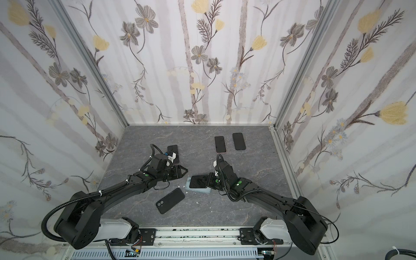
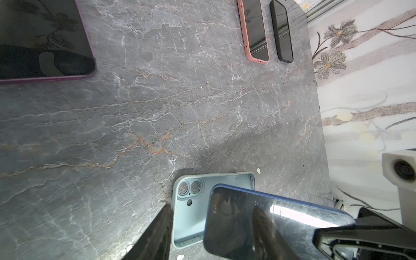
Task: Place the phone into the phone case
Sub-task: 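Lower the blue-framed phone with both grippers onto the light blue case, then press the blue-framed phone down into the light blue case with both grippers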
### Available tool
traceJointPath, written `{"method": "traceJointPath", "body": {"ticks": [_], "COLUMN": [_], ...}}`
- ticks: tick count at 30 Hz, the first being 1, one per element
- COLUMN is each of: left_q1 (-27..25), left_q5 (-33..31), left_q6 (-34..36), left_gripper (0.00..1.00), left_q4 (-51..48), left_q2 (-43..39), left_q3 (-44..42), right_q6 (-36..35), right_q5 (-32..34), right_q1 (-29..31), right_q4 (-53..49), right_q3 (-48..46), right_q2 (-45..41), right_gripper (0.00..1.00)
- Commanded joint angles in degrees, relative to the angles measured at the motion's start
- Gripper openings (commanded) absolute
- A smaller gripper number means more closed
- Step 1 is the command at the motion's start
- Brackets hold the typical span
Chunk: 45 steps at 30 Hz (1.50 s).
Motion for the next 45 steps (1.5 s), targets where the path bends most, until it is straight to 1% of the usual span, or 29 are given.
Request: {"method": "traceJointPath", "body": {"ticks": [1, 8, 15, 24, 28, 32, 37, 45], "left_q1": [0.07, 0.06, 0.09, 0.08, 0.07, 0.08, -0.01, -1.31], "left_q5": [1.80, 4.15, 3.78, 4.18, 4.51, 5.61, 8.11, 8.84], "left_q6": [-1.94, -3.95, -4.40, -4.13, -4.20, -4.22, -5.12, -5.80], "left_gripper": [0.56, 0.51, 0.49, 0.48, 0.45, 0.40, 0.39, 0.38], "left_q4": [4.20, 6.87, 8.04, 8.92, 9.79, 10.80, 12.02, 12.73], "left_q2": [1.28, 3.85, 4.76, 7.04, 8.19, 10.72, 13.37, 14.91], "left_q3": [-0.75, -2.81, -3.85, -4.35, -4.64, -4.91, -5.13, -5.37], "right_q6": [1.54, 2.25, 4.05, 4.64, 4.76, 5.24, 4.67, 4.45], "right_q5": [-4.36, -4.85, -4.85, -5.44, -6.45, -7.85, -10.40, -12.82], "right_q1": [0.01, -0.17, -1.11, -2.47, -2.96, -3.68, -5.14, -7.02], "right_q4": [6.44, 8.26, 10.48, 11.43, 12.24, 14.19, 14.71, 20.11], "right_q3": [1.46, 0.92, -1.29, -3.05, -3.48, -4.83, -6.12, -10.00], "right_q2": [3.15, 5.59, 4.56, 4.36, 5.36, 6.76, 9.04, 13.63], "right_gripper": [0.00, 0.00, 0.00, 0.00, 0.00, 0.00, 0.00, 0.00]}}
